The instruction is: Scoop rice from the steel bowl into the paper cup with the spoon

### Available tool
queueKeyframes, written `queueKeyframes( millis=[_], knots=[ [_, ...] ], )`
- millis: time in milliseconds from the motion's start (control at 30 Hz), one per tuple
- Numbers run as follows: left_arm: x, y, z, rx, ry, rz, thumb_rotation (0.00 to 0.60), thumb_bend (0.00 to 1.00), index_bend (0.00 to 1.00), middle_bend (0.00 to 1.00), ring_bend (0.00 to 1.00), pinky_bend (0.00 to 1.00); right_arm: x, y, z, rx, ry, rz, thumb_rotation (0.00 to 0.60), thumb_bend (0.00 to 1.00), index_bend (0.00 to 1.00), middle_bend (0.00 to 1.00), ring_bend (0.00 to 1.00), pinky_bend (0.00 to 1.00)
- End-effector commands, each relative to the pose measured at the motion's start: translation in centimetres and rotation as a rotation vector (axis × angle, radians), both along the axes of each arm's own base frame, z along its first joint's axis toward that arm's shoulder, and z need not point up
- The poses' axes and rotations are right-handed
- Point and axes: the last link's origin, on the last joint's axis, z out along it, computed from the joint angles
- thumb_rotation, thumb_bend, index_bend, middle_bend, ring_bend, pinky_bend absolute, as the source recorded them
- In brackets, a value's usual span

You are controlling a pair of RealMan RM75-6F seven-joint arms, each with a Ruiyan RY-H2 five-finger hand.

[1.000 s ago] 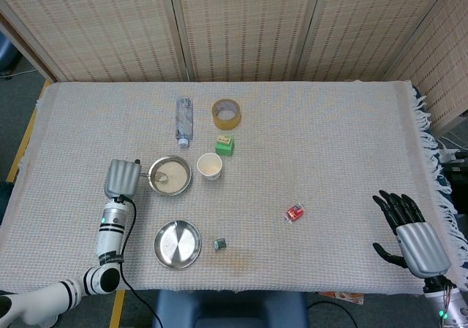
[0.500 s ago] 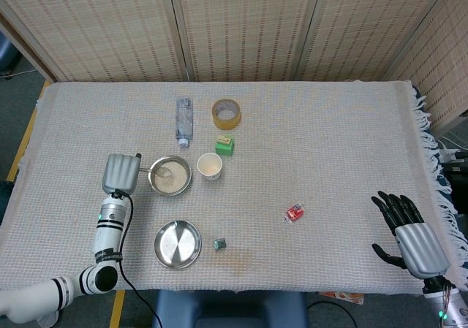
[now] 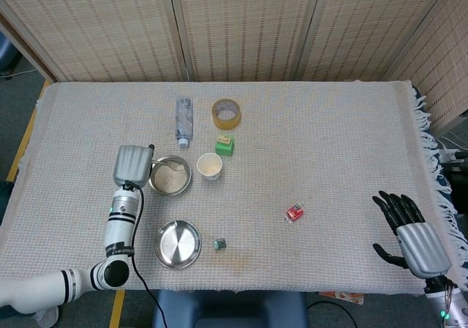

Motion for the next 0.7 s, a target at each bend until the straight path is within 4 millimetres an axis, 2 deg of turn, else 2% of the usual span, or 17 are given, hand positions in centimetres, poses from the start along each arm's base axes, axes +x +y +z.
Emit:
queueKeyframes(
  millis=[33,200,300,700],
  knots=[
    [1.0,0.3,0.3,0.001,-0.031,-0.002,0.6,0.42,0.77,1.0,1.0,1.0,0.0,0.0,0.1,-0.003,-0.002,-0.001,0.6,0.15,0.0,0.0,0.0,0.0],
    [1.4,0.4,0.2,-0.008,-0.045,0.004,0.6,0.42,0.77,1.0,1.0,1.0,-0.1,-0.1,0.1,-0.003,-0.002,-0.002,0.6,0.15,0.0,0.0,0.0,0.0],
    [2.7,0.9,0.0,-0.031,-0.119,0.009,0.6,0.42,0.77,1.0,1.0,1.0,-0.1,-0.1,0.2,-0.007,-0.003,-0.005,0.6,0.15,0.0,0.0,0.0,0.0],
    [4.4,1.1,-0.9,-0.075,-0.192,0.015,0.6,0.42,0.77,1.0,1.0,1.0,-0.2,-0.3,0.1,-0.007,-0.001,-0.009,0.6,0.15,0.0,0.0,0.0,0.0]
  ],
)
